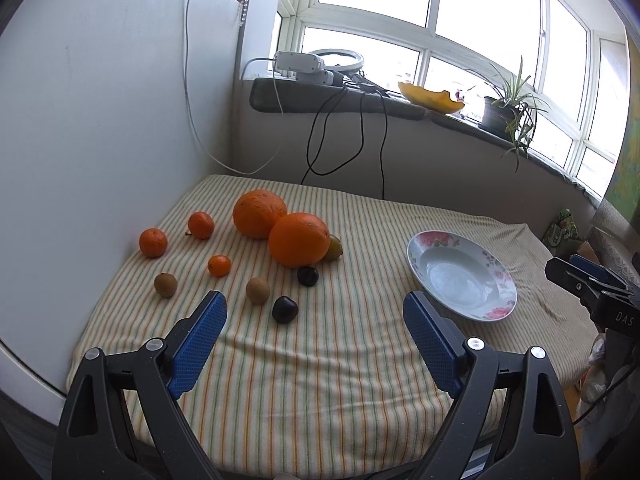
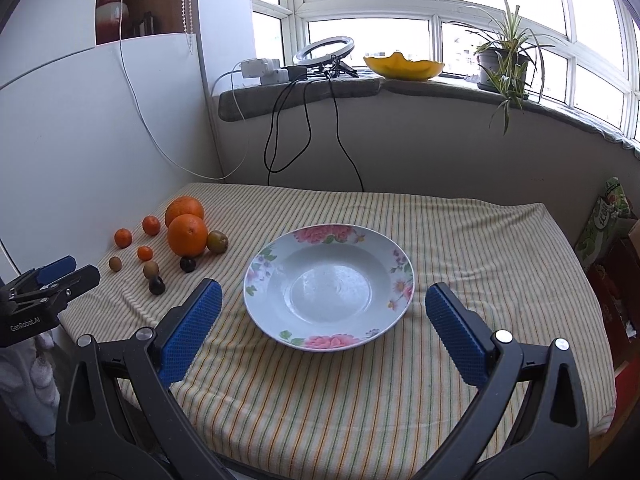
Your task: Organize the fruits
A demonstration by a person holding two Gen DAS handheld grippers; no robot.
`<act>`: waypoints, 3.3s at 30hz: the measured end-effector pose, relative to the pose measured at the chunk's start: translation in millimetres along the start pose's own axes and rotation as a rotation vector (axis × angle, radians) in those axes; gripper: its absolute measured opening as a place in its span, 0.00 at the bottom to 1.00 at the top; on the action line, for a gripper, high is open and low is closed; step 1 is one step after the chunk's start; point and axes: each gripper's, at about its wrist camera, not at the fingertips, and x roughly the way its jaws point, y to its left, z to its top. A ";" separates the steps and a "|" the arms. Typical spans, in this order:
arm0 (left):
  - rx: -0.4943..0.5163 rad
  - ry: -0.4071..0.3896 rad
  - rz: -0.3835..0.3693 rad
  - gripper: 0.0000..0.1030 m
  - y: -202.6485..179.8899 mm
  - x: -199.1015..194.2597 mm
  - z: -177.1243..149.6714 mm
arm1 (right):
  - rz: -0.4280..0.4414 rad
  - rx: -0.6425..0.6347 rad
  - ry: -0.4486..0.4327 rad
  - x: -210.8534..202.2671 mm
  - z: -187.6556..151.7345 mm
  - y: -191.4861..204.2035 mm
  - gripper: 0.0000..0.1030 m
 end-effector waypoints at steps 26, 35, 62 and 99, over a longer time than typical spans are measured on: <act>-0.199 0.121 -0.157 0.70 48.7 97.5 20.0 | 0.354 -0.125 0.251 136.2 70.4 86.1 0.97; -0.292 0.157 -0.218 0.67 61.9 121.5 23.1 | 0.510 -0.025 0.436 203.0 79.3 104.3 0.82; -0.338 0.237 -0.274 0.62 66.5 161.5 37.3 | 0.557 -0.057 0.602 266.1 75.4 143.7 0.58; -0.163 0.140 -0.334 0.62 -17.2 117.5 48.2 | 0.515 0.001 0.466 168.6 90.9 73.8 0.58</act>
